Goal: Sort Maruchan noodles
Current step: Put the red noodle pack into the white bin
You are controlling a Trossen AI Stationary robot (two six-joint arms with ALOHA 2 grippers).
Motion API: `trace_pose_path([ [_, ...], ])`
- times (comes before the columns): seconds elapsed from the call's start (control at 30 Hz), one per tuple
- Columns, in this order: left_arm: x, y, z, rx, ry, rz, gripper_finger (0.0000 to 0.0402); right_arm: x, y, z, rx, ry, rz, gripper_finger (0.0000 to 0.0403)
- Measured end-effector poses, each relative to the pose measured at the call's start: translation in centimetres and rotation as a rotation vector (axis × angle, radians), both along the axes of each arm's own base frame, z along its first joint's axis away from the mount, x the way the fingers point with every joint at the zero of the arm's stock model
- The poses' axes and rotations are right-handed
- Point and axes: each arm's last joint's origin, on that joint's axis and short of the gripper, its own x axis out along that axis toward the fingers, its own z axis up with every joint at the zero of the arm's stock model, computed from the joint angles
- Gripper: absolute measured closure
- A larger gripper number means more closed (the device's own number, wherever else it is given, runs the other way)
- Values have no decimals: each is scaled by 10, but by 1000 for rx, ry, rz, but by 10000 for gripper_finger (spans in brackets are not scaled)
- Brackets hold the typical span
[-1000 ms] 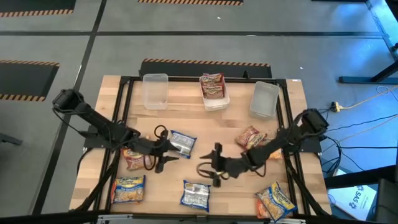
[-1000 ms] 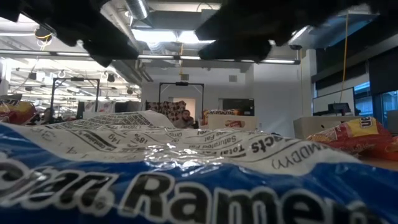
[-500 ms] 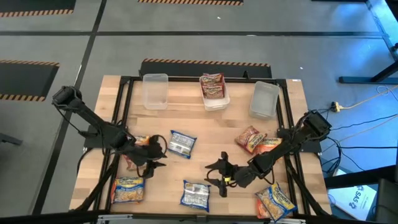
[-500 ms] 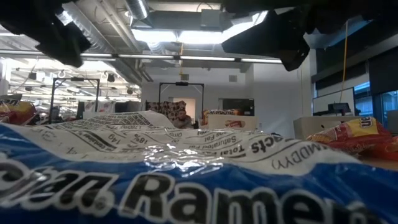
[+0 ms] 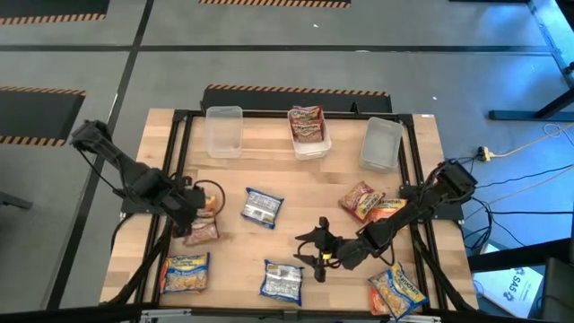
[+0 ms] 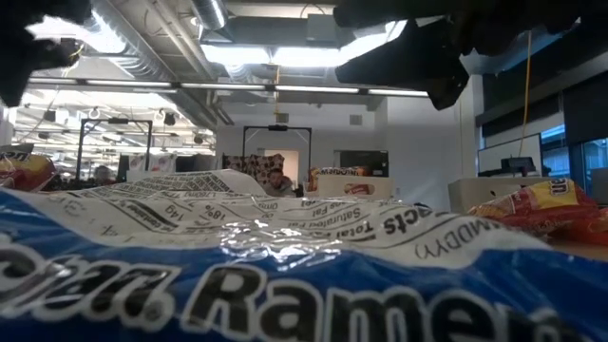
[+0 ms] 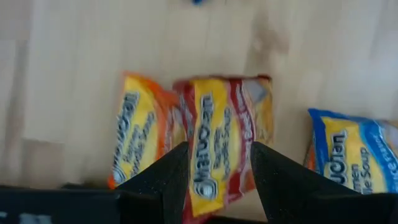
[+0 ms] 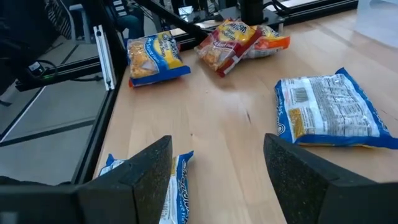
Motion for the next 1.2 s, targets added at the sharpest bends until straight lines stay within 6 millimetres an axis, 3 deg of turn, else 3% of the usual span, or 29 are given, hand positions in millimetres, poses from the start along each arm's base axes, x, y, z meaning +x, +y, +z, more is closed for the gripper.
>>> trace_pose_path([
  [0.17, -13, 12, -15, -25, 11, 68, 237, 1, 0, -6, -7, 16, -10, 164],
  [0.5, -4, 20, -55, -72, 119, 7, 237, 1, 0, -7, 3, 13, -17, 164],
  [0.9, 6, 24, -63, -101, 98, 24, 243, 1, 0, -7, -10, 14, -23, 164],
  [1.1, 15, 18, -73, -130, 192, -20, 264, 1, 0, -7, -32, 12, -30, 164],
  [1.2, 19, 16, -77, -125, 199, -45, 294, 1, -1, -7, -32, 13, -30, 164],
])
